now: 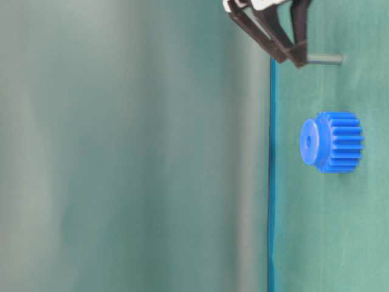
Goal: Insert the shaft placed at a random location into the center hole of the small gear at another random location.
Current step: 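Move the right gripper to the silver shaft and grasp it upright, then lift the shaft and carry it left over the blue gear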
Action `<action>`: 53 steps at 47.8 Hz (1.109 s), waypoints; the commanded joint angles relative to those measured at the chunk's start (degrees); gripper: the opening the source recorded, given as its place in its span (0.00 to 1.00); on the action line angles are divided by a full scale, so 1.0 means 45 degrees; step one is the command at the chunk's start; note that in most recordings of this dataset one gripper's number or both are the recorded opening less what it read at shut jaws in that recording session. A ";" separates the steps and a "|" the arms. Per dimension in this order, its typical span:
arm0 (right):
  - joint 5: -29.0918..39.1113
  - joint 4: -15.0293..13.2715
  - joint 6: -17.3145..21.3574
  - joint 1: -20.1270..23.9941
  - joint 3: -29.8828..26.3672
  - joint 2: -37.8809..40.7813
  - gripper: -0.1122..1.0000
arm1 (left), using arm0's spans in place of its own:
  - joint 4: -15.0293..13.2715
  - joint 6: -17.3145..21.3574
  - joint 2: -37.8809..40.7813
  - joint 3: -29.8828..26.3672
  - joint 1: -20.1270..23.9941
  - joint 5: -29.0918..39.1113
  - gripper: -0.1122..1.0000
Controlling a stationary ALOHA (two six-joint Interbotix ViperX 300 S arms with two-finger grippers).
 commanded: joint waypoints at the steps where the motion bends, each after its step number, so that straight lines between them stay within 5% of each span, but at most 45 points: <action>1: -0.0273 0.0156 0.0020 -0.0039 -0.0254 0.0176 0.72 | -0.0020 0.0020 0.0039 -0.0078 0.0020 -0.0098 0.10; 13: -0.0645 0.0352 0.0020 -0.0039 -0.0137 0.0293 0.60 | -0.0020 0.0020 0.0020 -0.0039 0.0020 -0.0078 0.10; 23: -0.0586 0.0195 0.0000 -0.0020 -0.0137 0.0293 0.22 | -0.0020 0.0020 0.0020 -0.0020 0.0020 -0.0078 0.10; 42: -0.0469 0.0117 0.0039 -0.0020 -0.0195 0.0059 0.22 | -0.0020 -0.0098 0.0020 -0.0020 0.0020 0.0000 0.10; 53: 0.1328 0.0117 -0.0195 -0.0039 -0.0312 -0.2012 0.22 | -0.0020 -0.0098 -0.0176 -0.0039 0.0020 -0.0020 0.10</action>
